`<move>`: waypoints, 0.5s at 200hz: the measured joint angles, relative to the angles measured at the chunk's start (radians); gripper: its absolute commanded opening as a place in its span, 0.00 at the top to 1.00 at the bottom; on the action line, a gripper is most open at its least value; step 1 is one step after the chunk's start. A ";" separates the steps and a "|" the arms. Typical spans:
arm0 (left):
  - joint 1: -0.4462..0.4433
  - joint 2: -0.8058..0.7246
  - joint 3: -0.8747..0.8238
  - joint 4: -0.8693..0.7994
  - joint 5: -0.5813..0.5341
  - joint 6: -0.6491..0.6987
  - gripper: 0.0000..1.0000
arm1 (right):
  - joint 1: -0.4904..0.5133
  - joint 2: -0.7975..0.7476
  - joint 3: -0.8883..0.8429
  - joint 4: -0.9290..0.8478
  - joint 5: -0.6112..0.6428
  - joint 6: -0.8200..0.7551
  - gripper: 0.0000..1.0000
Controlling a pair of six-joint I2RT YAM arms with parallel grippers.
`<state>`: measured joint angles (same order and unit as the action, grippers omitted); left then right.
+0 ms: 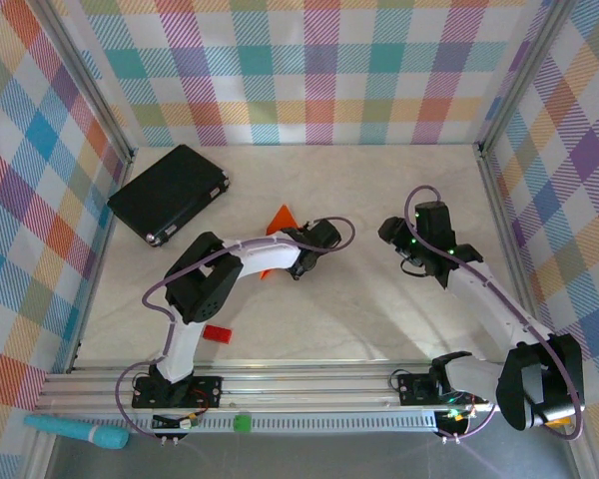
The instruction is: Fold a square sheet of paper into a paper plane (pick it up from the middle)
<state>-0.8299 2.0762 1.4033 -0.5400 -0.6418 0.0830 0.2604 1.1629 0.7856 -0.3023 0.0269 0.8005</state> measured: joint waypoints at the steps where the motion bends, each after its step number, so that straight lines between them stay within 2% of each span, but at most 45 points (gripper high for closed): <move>1: -0.001 0.000 0.000 0.000 0.000 -0.001 0.83 | 0.000 0.000 0.000 -0.001 0.000 0.000 0.35; 43: -0.034 0.016 0.000 0.004 0.009 -0.038 0.76 | 0.000 0.002 -0.002 -0.011 -0.001 0.007 0.35; 100: -0.036 0.012 0.000 -0.004 0.028 -0.111 0.65 | -0.004 0.018 -0.002 -0.014 -0.001 0.014 0.35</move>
<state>-0.8658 2.0880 1.4036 -0.5442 -0.6136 -0.0277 0.2562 1.1812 0.7837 -0.3168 0.0257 0.8150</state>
